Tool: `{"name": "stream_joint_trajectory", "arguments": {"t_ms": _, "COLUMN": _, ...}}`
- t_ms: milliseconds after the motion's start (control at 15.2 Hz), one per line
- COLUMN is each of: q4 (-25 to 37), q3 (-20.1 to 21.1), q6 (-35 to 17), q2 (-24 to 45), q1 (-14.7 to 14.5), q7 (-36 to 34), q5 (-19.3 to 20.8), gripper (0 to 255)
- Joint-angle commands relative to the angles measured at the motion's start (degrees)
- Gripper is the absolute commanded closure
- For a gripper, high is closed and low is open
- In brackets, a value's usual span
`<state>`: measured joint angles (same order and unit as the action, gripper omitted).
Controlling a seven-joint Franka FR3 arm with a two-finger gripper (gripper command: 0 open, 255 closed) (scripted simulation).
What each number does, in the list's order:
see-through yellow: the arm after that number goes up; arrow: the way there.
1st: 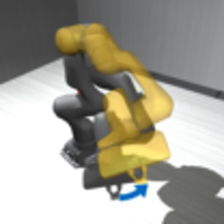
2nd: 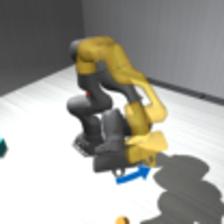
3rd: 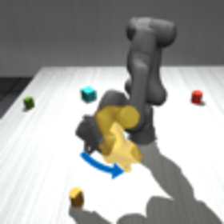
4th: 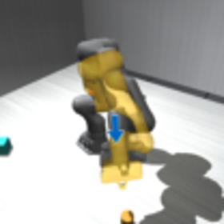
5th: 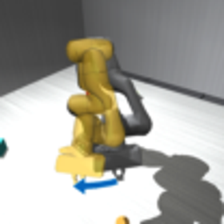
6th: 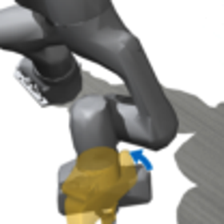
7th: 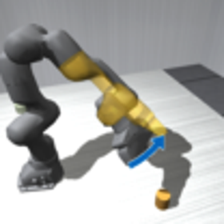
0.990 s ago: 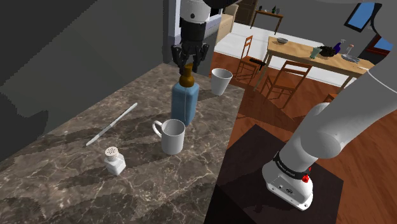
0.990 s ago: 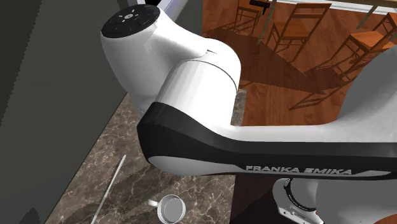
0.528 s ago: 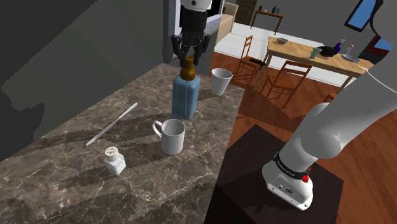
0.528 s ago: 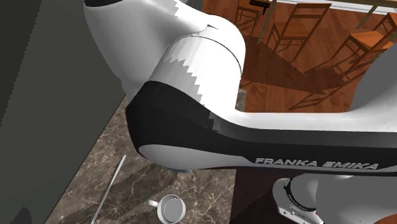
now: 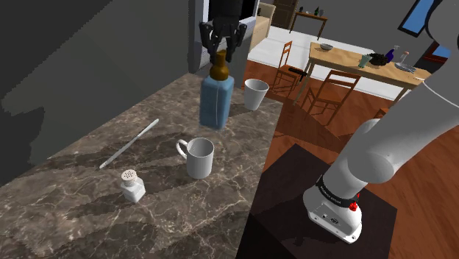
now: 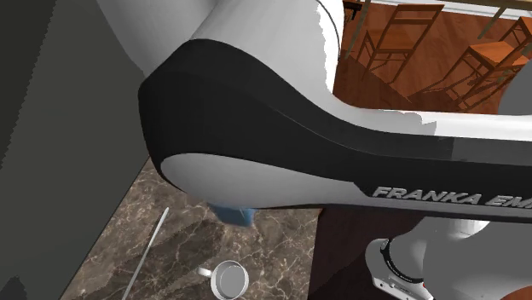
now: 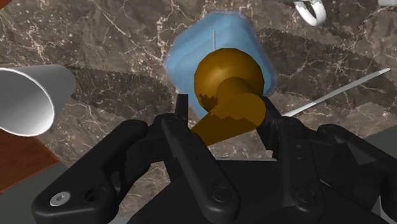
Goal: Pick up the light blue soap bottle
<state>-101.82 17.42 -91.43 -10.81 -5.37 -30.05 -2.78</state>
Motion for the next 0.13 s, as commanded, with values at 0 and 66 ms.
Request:
{"name": "stream_joint_trajectory", "arguments": {"t_ms": 0, "q4": 1.3, "q3": 0.0, "q6": 0.9, "q2": 0.4, "q1": 0.0, "q7": -0.1, "q5": 0.1, "gripper": 255}}
{"name": "stream_joint_trajectory", "arguments": {"t_ms": 66, "q4": 1.3, "q3": 0.0, "q6": 1.0, "q2": 0.4, "q1": 0.0, "q7": -0.1, "q5": 0.1, "gripper": 255}}
